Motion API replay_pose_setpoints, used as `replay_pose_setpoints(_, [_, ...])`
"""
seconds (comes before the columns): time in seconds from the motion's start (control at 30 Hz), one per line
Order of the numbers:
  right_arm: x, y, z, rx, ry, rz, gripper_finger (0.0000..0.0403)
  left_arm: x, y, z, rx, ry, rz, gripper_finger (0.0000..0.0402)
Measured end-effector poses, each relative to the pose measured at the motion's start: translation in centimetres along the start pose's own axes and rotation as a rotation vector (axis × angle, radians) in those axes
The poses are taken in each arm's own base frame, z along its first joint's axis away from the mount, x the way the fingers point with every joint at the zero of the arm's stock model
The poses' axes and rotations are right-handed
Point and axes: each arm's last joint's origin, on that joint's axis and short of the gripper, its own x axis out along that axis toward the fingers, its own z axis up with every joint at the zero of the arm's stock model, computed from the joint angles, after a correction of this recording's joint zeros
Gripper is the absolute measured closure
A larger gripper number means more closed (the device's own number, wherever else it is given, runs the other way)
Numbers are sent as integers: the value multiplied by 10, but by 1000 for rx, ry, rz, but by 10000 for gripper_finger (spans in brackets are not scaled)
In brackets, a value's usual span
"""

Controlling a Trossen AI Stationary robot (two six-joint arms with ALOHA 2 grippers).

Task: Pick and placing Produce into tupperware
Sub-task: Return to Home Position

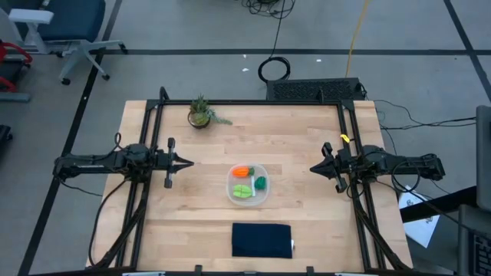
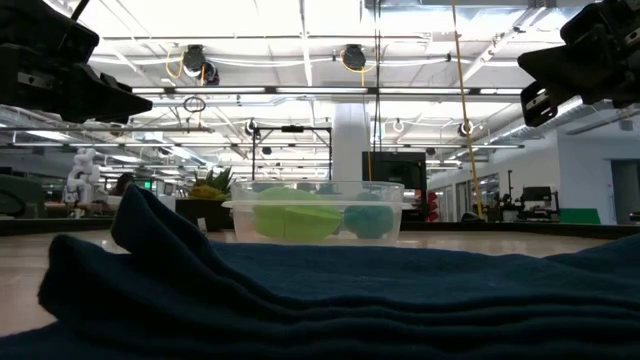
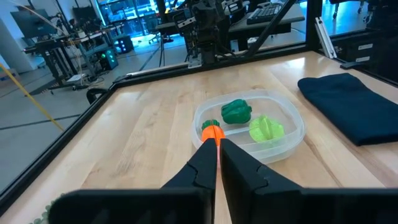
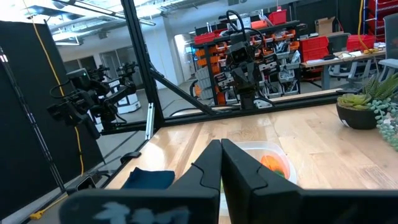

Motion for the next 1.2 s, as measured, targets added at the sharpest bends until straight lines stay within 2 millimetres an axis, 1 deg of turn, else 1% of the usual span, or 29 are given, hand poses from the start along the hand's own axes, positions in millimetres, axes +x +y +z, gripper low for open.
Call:
replay_pose_setpoints(0.37, [0, 0, 0, 0, 0, 0, 403, 0, 0, 0, 0, 0, 0, 400])
replay_pose_setpoints(0.63, [0, 0, 0, 0, 0, 0, 403, 0, 0, 0, 0, 1, 0, 377])
replay_pose_setpoints(0.77, [0, 0, 0, 0, 0, 0, 403, 0, 0, 0, 0, 0, 0, 374])
replay_pose_setpoints(1.2, [0, 0, 0, 0, 0, 0, 403, 0, 0, 0, 0, 0, 0, 399])
